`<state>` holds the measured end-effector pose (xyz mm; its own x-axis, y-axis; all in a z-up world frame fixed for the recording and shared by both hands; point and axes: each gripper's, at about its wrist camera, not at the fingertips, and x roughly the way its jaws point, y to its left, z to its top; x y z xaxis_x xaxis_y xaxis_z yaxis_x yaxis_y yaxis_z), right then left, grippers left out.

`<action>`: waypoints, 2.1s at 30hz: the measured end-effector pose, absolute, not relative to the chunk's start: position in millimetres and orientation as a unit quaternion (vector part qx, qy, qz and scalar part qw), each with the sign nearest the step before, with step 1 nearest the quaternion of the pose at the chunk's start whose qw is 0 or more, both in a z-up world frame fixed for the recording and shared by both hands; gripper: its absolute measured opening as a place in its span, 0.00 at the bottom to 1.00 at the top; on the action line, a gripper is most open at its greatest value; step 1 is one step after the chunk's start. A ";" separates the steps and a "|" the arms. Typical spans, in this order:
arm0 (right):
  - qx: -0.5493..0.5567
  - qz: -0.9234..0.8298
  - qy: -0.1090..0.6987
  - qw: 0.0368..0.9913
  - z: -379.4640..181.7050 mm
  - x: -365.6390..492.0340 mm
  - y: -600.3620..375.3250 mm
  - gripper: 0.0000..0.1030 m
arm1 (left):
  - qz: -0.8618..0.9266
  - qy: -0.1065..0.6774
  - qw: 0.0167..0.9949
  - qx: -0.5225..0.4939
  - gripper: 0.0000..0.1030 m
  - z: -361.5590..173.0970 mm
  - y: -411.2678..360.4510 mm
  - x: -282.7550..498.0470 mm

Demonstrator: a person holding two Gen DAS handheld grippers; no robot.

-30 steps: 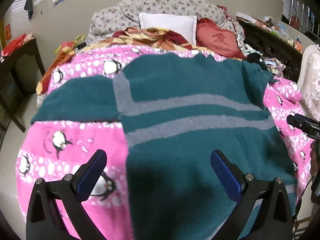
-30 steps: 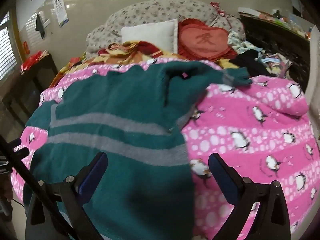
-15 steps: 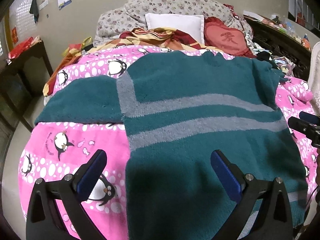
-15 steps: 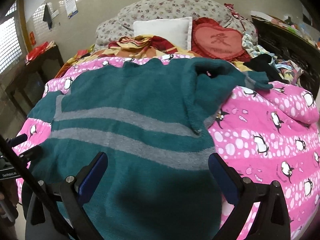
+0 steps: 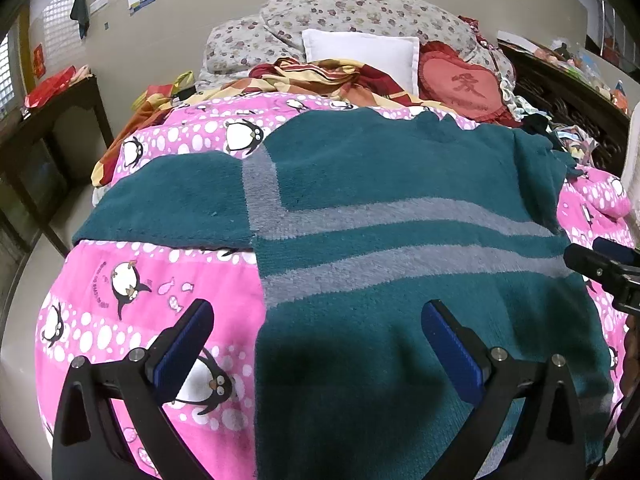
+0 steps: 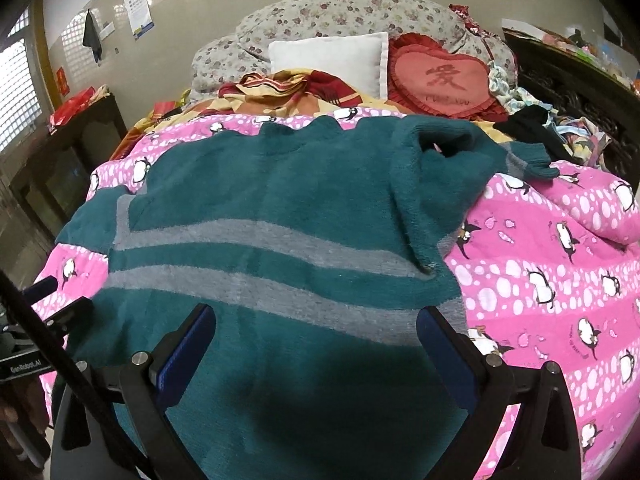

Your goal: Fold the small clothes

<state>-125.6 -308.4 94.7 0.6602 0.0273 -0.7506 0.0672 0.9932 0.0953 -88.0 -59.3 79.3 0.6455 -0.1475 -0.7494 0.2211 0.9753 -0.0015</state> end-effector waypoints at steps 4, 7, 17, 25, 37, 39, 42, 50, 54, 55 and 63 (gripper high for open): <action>0.062 -0.003 0.413 0.909 96.8 -121.7 -300.3 1.00 | -0.098 0.407 0.907 0.043 1.00 79.7 -56.5 -86.2; 0.055 0.000 0.412 0.909 98.7 -117.9 -293.4 1.00 | -0.096 0.407 0.908 0.038 1.00 80.6 -53.4 -84.0; 0.054 -0.015 0.409 0.911 94.1 -111.8 -288.0 1.00 | -0.094 0.406 0.908 0.037 1.00 81.2 -52.3 -82.0; 0.067 -0.032 0.405 0.911 92.9 -114.3 -301.7 1.00 | -0.100 0.407 0.907 0.039 1.00 84.2 -67.0 -80.2; 0.069 -0.038 0.406 0.911 91.9 -120.8 -307.9 1.00 | -0.093 0.402 0.910 0.046 1.00 82.8 -77.8 -81.9; 0.067 -0.039 0.404 0.911 92.7 -123.4 -307.4 1.00 | -0.093 0.402 0.910 0.047 1.00 83.0 -78.6 -83.1; 0.069 -0.039 0.404 0.911 92.9 -125.8 -307.7 1.00 | -0.093 0.401 0.910 0.043 1.00 83.8 -78.8 -85.5; 0.069 -0.037 0.406 0.910 92.1 -127.5 -304.9 1.00 | -0.091 0.395 0.913 0.050 1.00 84.2 -81.3 -94.4; 0.064 -0.035 0.409 0.910 91.7 -125.3 -301.0 1.00 | -0.092 0.395 0.913 0.046 1.00 84.2 -80.4 -95.0; 0.062 -0.034 0.410 0.910 91.7 -124.4 -299.4 1.00 | -0.091 0.395 0.913 0.043 1.00 84.3 -79.6 -94.8; 0.052 -0.024 0.411 0.910 94.7 -114.6 -283.7 1.00 | -0.087 0.395 0.914 0.038 1.00 85.1 -72.5 -90.5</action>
